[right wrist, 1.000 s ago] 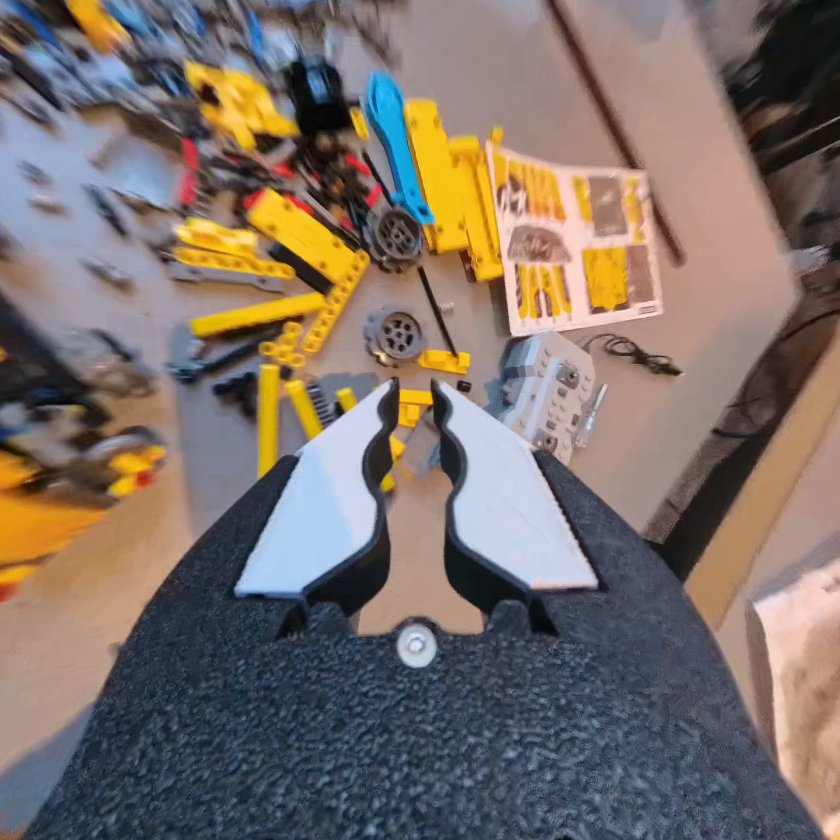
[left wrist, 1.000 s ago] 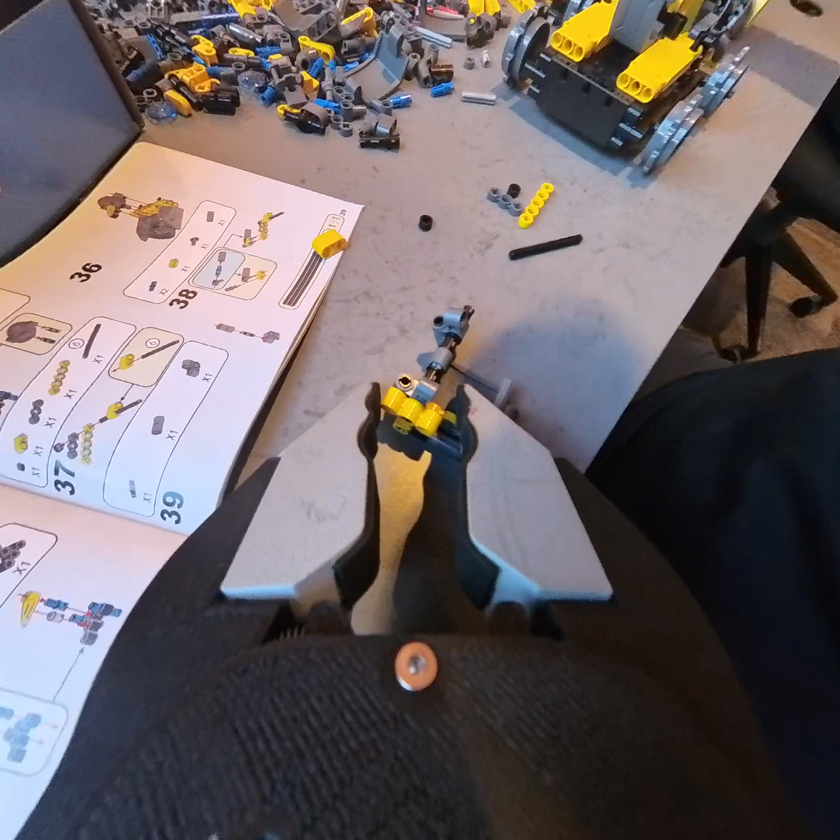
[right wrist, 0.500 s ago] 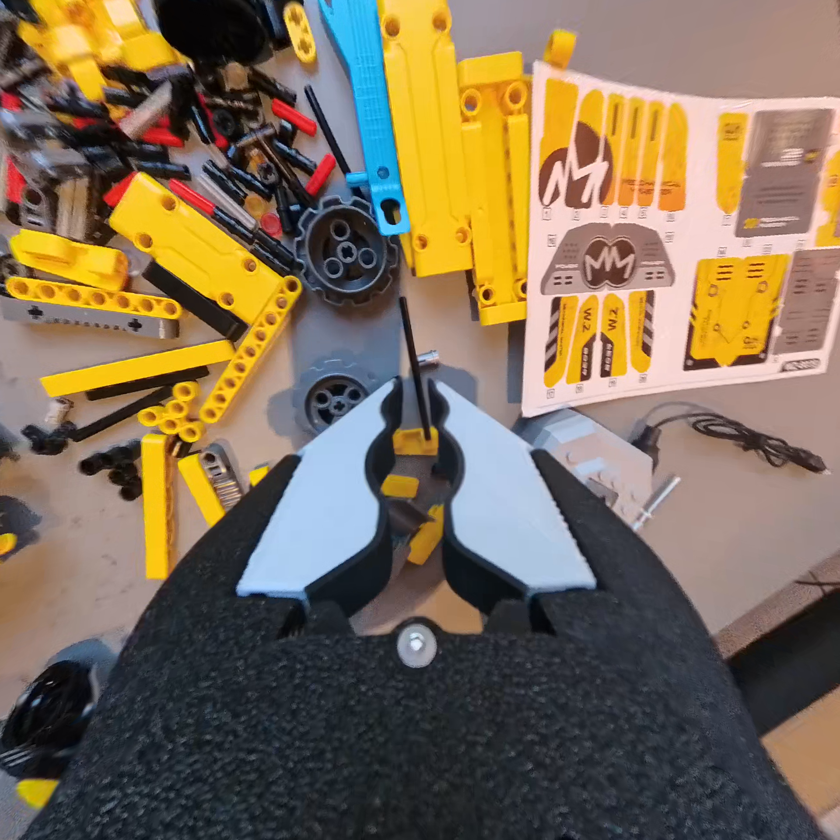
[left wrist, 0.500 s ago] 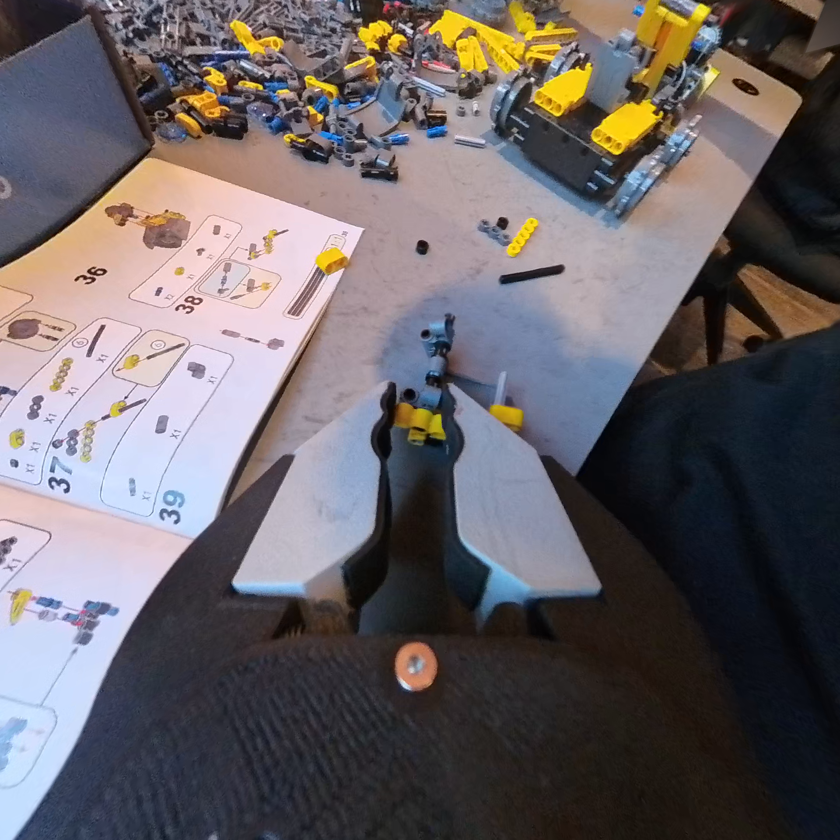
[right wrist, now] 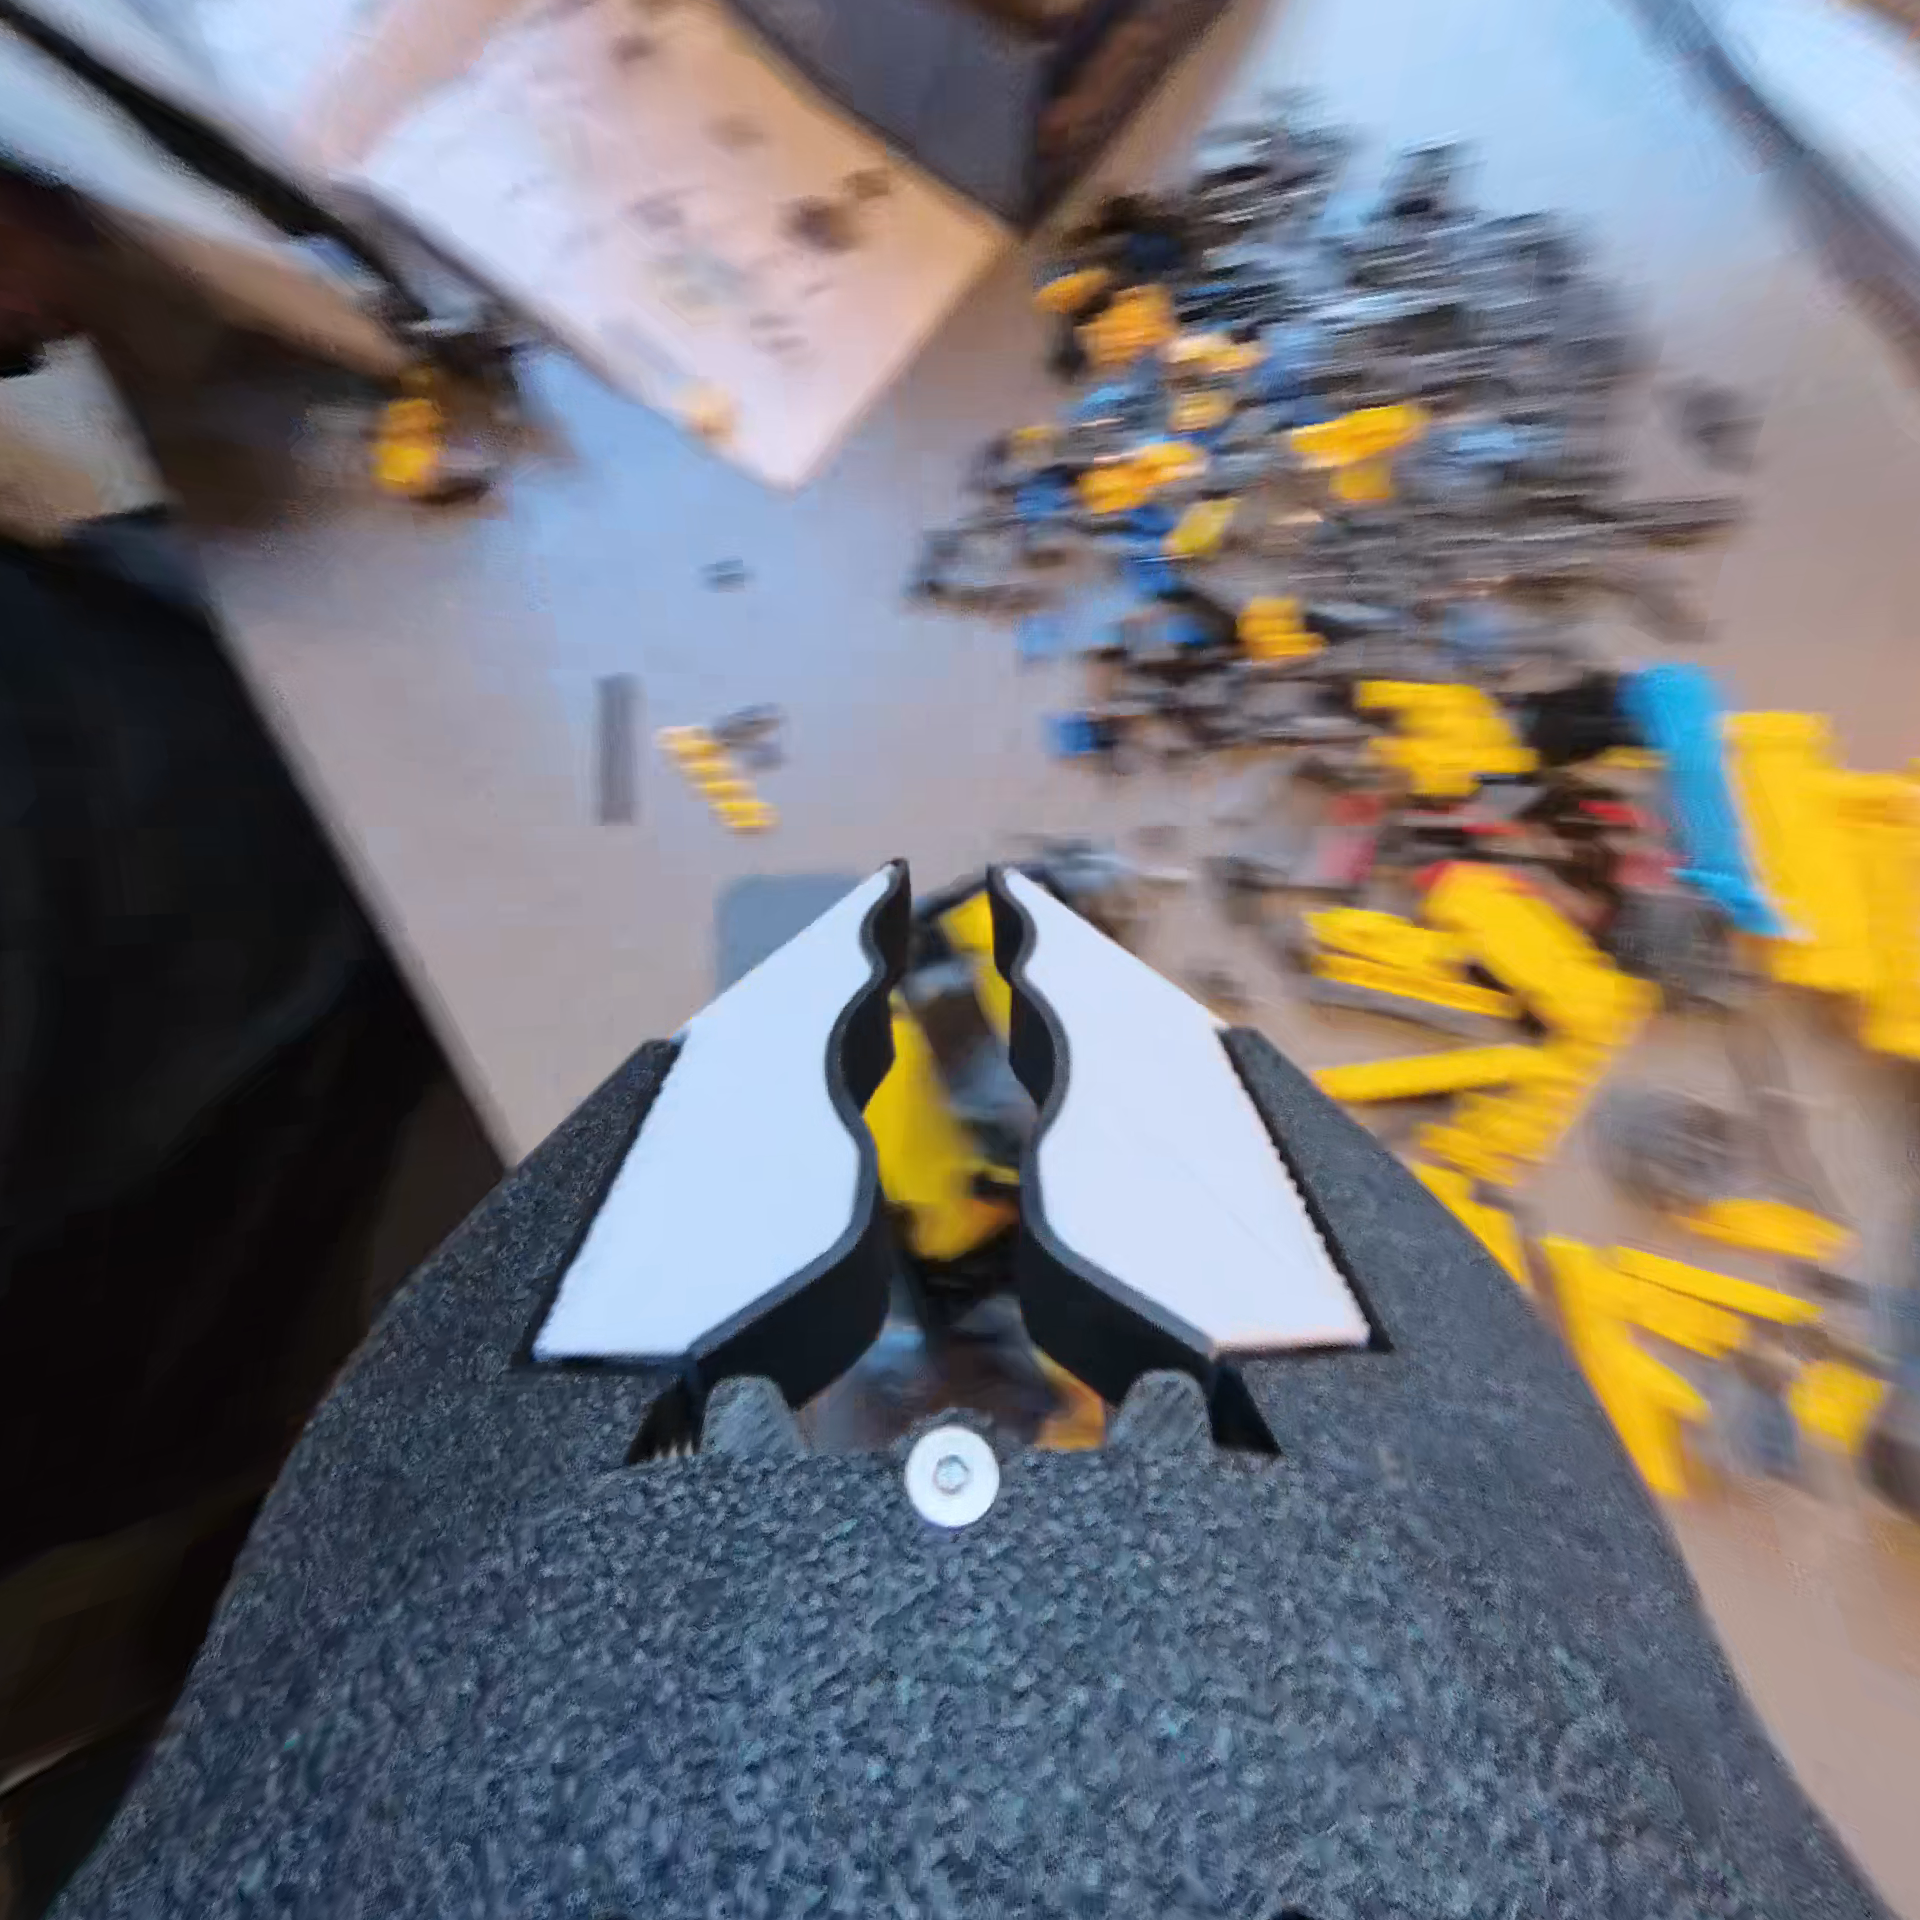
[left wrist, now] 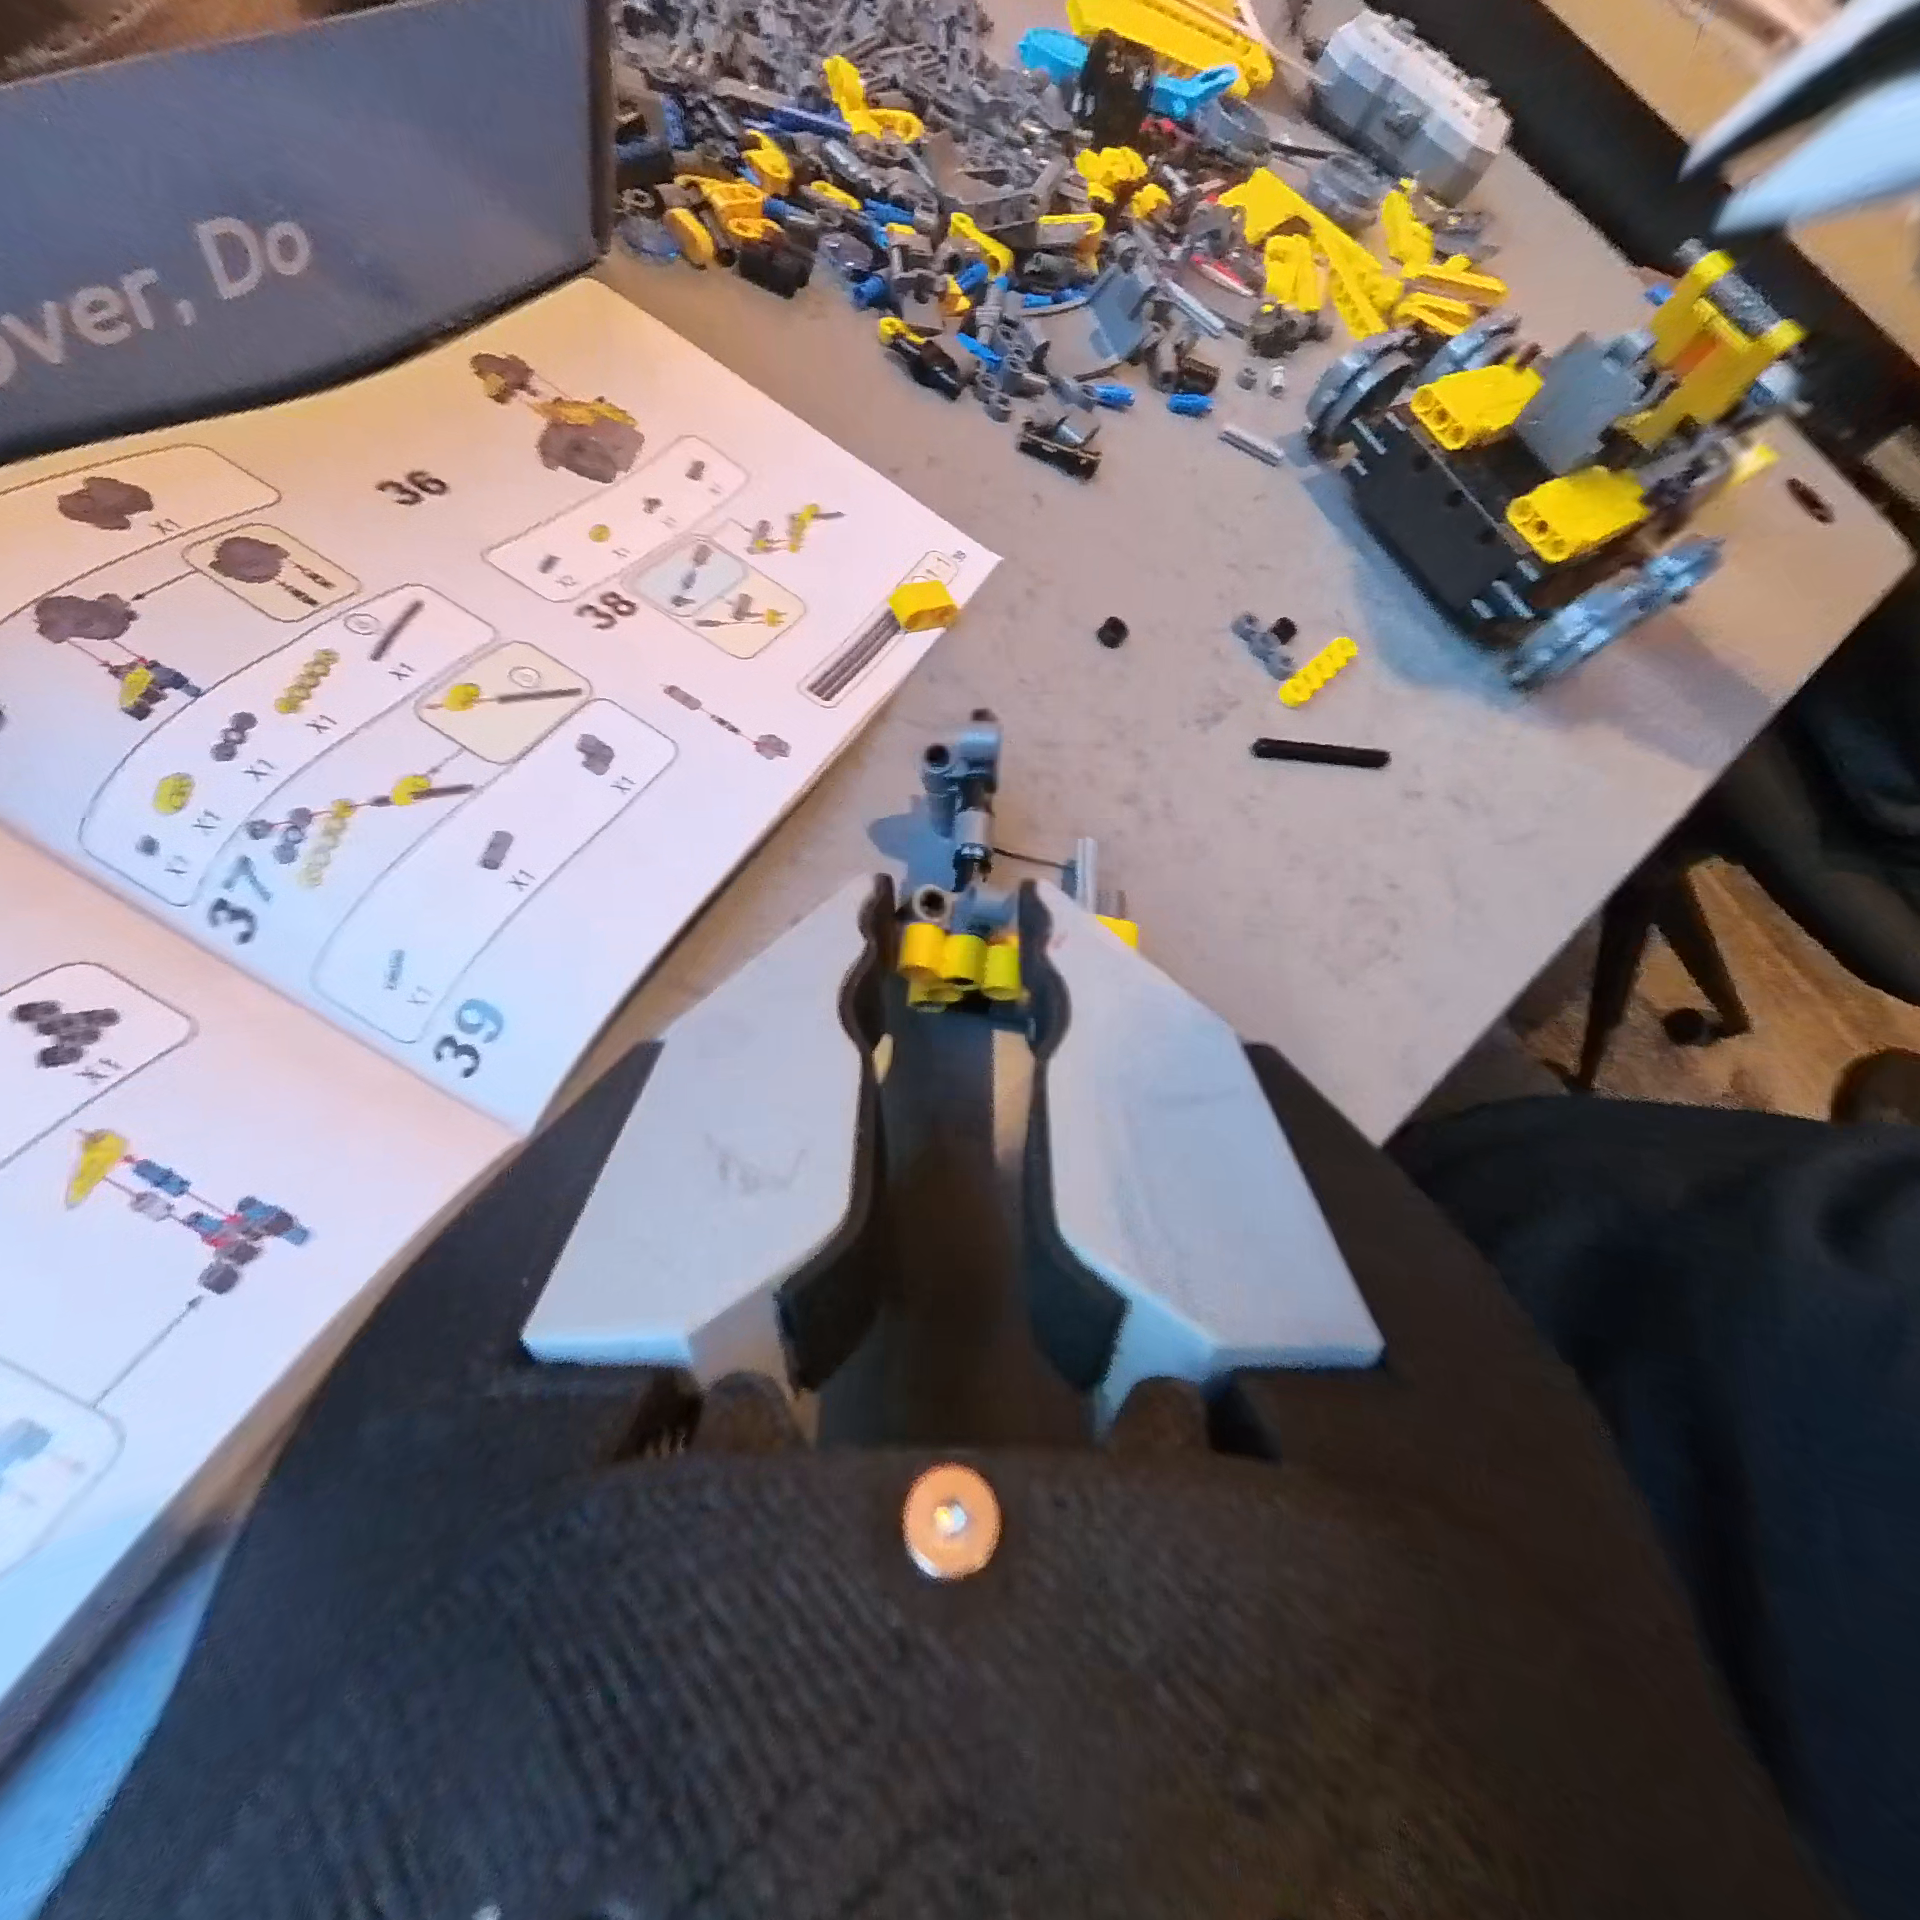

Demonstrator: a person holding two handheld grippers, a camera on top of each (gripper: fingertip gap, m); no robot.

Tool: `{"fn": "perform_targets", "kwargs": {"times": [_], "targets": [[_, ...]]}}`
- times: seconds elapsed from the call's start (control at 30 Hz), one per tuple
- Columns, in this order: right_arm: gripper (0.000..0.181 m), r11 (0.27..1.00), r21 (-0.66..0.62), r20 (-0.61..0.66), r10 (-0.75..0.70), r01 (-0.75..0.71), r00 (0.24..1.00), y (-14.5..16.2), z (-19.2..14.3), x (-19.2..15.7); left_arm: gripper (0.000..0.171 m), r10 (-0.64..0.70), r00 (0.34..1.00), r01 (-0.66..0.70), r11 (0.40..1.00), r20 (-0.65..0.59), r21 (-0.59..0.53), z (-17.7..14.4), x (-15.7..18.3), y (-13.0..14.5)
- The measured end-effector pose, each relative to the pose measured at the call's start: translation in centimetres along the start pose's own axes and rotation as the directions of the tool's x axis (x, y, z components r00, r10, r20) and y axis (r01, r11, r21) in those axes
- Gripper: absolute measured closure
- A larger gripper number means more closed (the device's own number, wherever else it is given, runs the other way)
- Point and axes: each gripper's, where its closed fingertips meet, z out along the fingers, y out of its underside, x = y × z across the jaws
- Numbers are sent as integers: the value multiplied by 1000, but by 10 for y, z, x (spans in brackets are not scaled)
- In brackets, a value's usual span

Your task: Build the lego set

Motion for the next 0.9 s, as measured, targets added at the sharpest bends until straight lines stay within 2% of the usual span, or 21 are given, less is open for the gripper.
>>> {"fn": "perform_targets", "kwargs": {"times": [0.07, 0.13, 0.23, 0.3, 0.4, 0.5, 0.57, 0.67, 0.73, 0.8, 0.9], "targets": [[167, 1000, -23, 122, -14, 17, 992, 8, 20, -65, 145, -7, 999, 8, 1000, -33, 18, -3, 12, 2], [166, 1000, 1, 201, -28, 28, 979, 8, 38, -115, 145, -33, 997, 34, 999, -67, 24, -4, 22, 7], [166, 996, 81, 233, -44, 26, 971, -3, 61, -157, 139, -12, 993, 15, 1000, -117, 21, -9, 34, 13], [166, 993, 114, 181, -55, 34, 982, -8, 74, -159, 139, 39, 995, -36, 999, -88, 31, -14, 28, 11], [165, 979, 204, 191, -26, -13, 981, -22, 81, -167, 136, 97, 993, -94, 994, -71, 47, -25, 20, 4], [158, 980, 198, 196, -35, -5, 980, -18, 90, -173, 133, 142, 984, -140, 990, -109, 30, -31, 20, 4], [157, 979, 201, 173, -58, 22, 983, -15, 93, -173, 124, 220, 964, -220, 975, -151, 16, -34, 26, 8], [157, 971, 239, 206, -45, -6, 978, -17, 92, -177, 123, 363, 922, -366, 930, -134, -5, -35, 25, 12], [157, 971, 238, 180, -57, 13, 982, -14, 94, -172, 125, 446, 890, -449, 893, -93, -14, -32, 18, 11], [152, 973, 233, 181, -52, 9, 982, -9, 90, -168, 126, 481, 872, -486, 873, -96, -36, -27, 15, 14], [152, 950, 303, 235, 0, -73, 972, -5, 74, -167, 125, 474, 869, -487, 871, -145, -67, -21, 17, 25]]}}
